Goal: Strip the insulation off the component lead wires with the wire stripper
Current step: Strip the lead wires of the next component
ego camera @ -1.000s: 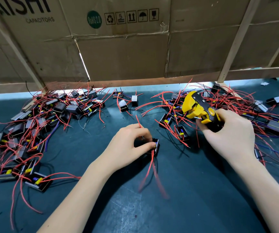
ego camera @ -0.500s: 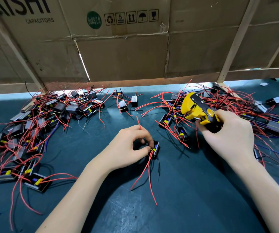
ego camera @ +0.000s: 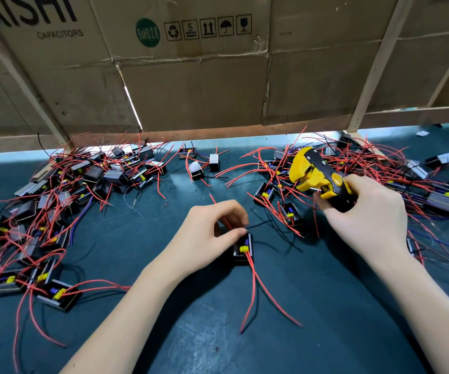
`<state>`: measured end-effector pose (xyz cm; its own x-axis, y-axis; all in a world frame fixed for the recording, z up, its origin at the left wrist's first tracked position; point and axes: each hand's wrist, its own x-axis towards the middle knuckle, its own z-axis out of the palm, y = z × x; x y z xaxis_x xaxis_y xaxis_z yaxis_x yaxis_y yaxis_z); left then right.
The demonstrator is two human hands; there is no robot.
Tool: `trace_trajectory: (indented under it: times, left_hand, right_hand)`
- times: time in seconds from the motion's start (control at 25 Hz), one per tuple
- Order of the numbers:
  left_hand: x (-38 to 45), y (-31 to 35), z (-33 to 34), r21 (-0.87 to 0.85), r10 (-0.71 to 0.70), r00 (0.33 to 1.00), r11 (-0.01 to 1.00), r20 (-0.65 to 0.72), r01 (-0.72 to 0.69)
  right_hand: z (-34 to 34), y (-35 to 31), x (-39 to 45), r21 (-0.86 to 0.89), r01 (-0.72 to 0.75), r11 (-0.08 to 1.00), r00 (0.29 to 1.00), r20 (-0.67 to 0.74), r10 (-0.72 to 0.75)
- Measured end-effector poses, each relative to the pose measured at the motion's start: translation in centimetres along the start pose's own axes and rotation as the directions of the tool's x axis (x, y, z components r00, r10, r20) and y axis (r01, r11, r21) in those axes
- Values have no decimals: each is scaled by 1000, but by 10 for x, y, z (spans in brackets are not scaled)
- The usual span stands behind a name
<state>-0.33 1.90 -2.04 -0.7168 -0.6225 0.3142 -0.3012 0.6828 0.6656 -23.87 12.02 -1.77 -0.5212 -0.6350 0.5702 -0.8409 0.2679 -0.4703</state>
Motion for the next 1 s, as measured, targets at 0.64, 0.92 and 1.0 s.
trace_trajectory:
  times: [0.64,0.92,1.0]
  left_hand:
    - [3,-4,2,-198,-156,986,970,-65,140]
    - [2,2,1,-401,-189,974,908,-129,123]
    - [2,2,1,-398,-188,975,908,-114,129]
  right_hand:
    - [4,3,-1,-78,43,996,998,-36,-46]
    - [13,11,-2,-271,153,950,985,-34,-169]
    - [16,11,-3,-271,148,951,988,-10,-157]
